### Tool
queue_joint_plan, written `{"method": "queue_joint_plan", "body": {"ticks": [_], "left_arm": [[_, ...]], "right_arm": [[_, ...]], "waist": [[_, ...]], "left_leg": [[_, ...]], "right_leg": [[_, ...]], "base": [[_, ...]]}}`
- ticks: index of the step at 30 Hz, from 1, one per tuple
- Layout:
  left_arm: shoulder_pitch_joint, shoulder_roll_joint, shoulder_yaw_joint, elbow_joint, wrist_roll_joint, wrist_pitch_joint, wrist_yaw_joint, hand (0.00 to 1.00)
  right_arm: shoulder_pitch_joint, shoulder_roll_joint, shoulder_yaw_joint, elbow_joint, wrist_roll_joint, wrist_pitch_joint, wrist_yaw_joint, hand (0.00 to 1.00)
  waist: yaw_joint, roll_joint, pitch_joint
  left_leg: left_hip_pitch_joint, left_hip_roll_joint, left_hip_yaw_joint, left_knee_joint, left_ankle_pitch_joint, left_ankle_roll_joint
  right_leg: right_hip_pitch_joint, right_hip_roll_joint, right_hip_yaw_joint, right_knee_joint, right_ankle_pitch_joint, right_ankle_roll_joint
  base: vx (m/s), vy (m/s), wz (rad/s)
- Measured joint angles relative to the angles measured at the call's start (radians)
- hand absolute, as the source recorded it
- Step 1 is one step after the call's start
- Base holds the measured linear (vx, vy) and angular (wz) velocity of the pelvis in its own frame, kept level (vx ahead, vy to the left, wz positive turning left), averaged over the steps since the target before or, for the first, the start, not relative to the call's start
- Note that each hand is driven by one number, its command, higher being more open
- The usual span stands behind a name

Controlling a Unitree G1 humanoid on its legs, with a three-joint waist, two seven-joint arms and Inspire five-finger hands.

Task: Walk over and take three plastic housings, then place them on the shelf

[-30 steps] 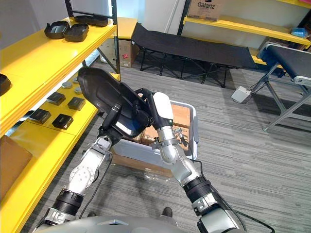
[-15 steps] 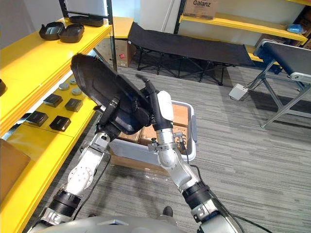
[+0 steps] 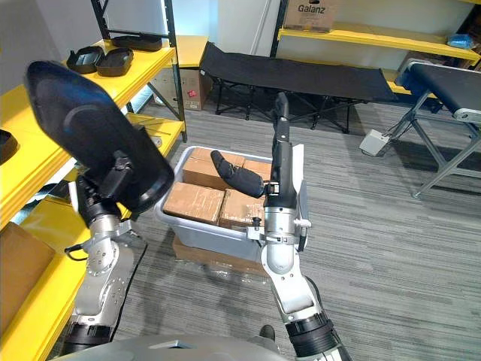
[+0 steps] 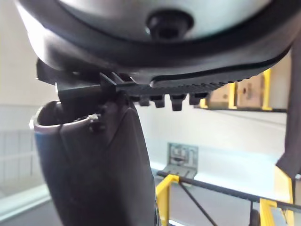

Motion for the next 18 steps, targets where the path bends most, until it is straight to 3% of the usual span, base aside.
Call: {"method": "queue_joint_plan", "body": {"ticks": [5,9,11,13,18], "left_arm": [[0.0,-0.004,0.005,-0.034,0.111,0.0,0.024,0.0],[0.005,-0.013,0.004,-0.036,0.08,-0.013,-0.015,0.0],[0.026,-0.026,-0.005,-0.036,0.022,-0.06,-0.05,0.0],[0.053,-0.039,-0.016,-0.037,-0.042,-0.099,-0.087,0.0],[0.121,-0.041,0.006,-0.063,-0.141,-0.13,-0.172,0.0]], "right_arm": [[0.062,0.039,0.001,0.0,0.23,0.03,0.106,1.0],[0.138,0.047,-0.022,0.005,0.237,0.091,0.156,1.0],[0.188,0.048,-0.043,0.014,0.238,0.126,0.187,1.0],[0.211,0.048,-0.057,0.04,0.237,0.137,0.206,1.0],[0.229,0.042,-0.063,0.081,0.254,0.153,0.285,1.0]], "waist": [[-0.003,0.001,0.0],[-0.026,0.002,0.001],[-0.033,0.005,0.002],[-0.04,0.007,0.003],[-0.044,0.019,0.008]], "left_leg": [[-0.001,0.0,0.017,0.002,-0.006,-0.001],[-0.003,0.0,0.027,0.018,-0.014,-0.002],[-0.002,0.0,0.036,0.019,-0.021,0.0],[-0.003,0.0,0.042,0.03,-0.031,0.001],[-0.008,0.0,0.044,0.039,-0.046,0.01]], "right_leg": [[-0.014,0.0,0.015,0.0,0.0,0.0],[-0.017,0.0,0.025,0.0,0.004,0.005],[-0.022,0.0,0.031,0.0,0.004,0.005],[-0.023,0.0,0.034,0.0,0.003,0.006],[-0.023,0.0,0.032,0.0,0.001,0.006]], "base": [[-0.01,0.012,-0.08],[0.0,0.011,-0.1],[0.01,0.013,-0.09],[0.01,0.01,-0.1],[0.0,0.007,-0.02]]}}
